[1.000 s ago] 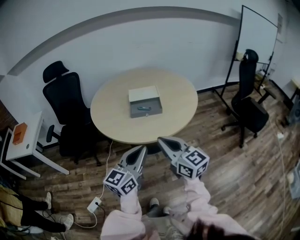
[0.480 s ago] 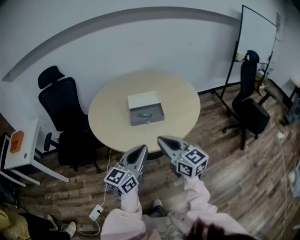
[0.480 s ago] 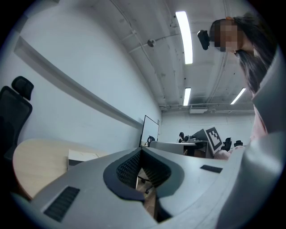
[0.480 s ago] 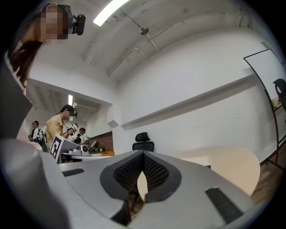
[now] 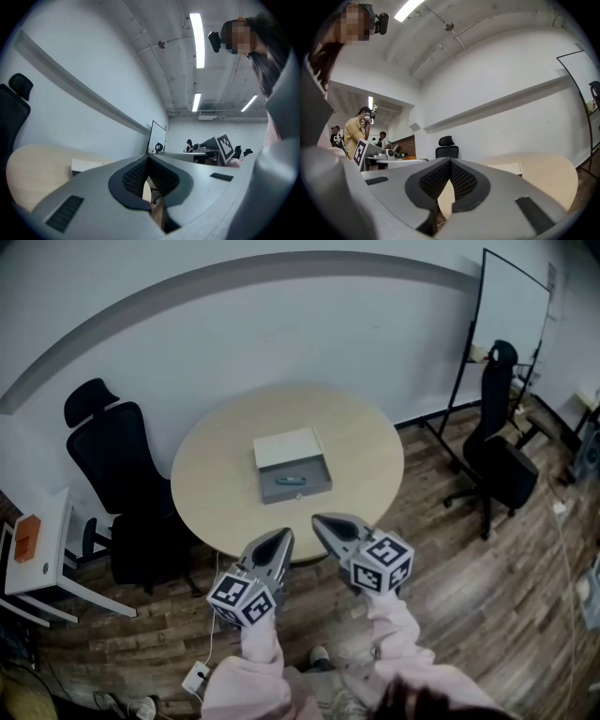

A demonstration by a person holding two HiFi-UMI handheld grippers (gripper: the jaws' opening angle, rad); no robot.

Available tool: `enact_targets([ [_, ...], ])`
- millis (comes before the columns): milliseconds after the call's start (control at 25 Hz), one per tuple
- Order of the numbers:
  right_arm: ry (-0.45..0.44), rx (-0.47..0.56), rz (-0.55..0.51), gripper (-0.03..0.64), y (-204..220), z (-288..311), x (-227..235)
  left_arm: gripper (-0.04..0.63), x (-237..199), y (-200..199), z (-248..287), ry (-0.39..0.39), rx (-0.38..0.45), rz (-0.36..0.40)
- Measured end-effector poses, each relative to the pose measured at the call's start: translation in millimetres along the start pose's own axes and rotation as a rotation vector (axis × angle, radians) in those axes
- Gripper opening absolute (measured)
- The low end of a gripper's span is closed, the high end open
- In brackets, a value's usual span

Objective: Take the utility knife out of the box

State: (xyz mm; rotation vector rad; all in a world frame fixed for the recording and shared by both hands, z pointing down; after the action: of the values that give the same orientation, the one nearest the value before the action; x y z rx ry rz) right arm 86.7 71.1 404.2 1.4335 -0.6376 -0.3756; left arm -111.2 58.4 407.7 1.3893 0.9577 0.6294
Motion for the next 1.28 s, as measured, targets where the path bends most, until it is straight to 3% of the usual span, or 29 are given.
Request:
enact_targets([
  [1280,0.036,-0.025,0.047,0.002,11.1,50.6,39.6,0.001,-61.0,14.6,26.9,0.013,-0.032,-0.053],
])
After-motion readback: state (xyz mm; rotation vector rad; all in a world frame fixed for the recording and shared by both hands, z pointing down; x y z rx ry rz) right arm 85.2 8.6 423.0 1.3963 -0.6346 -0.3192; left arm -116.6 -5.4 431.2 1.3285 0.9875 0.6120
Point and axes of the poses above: the fingertips, and each gripper's own axes: z forward along the fingers, x to its right, y out of its underside, the point moved 10 cm from there along -z, backward along the fingers, and after that the axes turned 1 degree about y, right-handed, at the moved point
